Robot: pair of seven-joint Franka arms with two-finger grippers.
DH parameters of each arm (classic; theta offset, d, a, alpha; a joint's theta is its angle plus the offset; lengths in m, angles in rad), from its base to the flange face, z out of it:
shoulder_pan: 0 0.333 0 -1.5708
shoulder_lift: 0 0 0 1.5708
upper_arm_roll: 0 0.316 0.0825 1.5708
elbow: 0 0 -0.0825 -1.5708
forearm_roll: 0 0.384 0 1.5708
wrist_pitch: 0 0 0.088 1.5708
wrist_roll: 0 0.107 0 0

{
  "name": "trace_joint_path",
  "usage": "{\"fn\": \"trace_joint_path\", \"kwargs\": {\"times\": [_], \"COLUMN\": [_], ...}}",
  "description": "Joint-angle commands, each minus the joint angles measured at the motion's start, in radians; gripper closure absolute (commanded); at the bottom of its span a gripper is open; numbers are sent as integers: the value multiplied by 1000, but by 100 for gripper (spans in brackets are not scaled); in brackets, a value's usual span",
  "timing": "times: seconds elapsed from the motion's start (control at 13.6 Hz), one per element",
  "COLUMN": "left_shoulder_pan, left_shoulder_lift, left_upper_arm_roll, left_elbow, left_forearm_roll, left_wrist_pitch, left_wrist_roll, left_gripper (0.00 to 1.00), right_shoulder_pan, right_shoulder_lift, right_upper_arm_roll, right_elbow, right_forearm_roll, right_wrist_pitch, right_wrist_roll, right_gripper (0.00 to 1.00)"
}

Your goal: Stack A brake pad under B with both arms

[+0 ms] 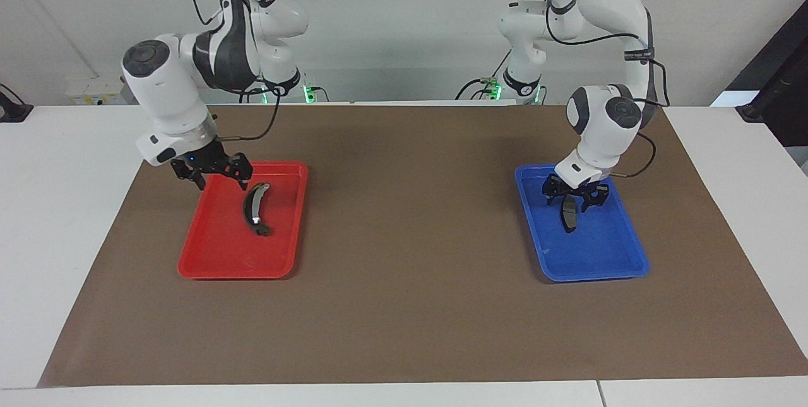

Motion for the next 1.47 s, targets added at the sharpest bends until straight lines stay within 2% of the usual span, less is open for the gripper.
{"fn": "trace_joint_path", "kwargs": {"times": [0.0,0.15,0.22,0.44,0.59,0.81,0.96,1.18,1.4], "left_shoulder_pan": [-5,-10,-10,-11,-13,-66,-129,-293,-410], "left_shoulder_lift": [-11,7,9,-1,-25,-30,-1,35,132], "left_upper_arm_roll": [7,7,7,8,8,8,8,7,5], "left_elbow": [-27,-27,-27,7,48,169,235,286,409], "left_forearm_roll": [5,5,5,5,3,5,3,2,-1], "left_wrist_pitch": [30,31,33,13,-66,-245,-242,-184,-193], "left_wrist_roll": [23,23,24,21,11,-95,-231,-499,-711], "left_gripper": [39,43,52,89,99,99,99,100,100], "right_shoulder_pan": [24,28,21,-10,-21,-22,-24,-18,-21], "right_shoulder_lift": [1,15,22,42,56,84,96,96,107], "right_upper_arm_roll": [3,3,2,2,3,3,3,3,3], "right_elbow": [-93,-119,-131,-166,-189,-208,-211,-220,-225], "right_forearm_roll": [17,17,17,19,19,19,19,19,19], "right_wrist_pitch": [121,172,183,223,247,283,283,286,287], "right_wrist_roll": [-26,-50,-89,-109,-106,-107,-112,-117,-153], "right_gripper": [0,0,0,0,0,0,0,4,9]}}
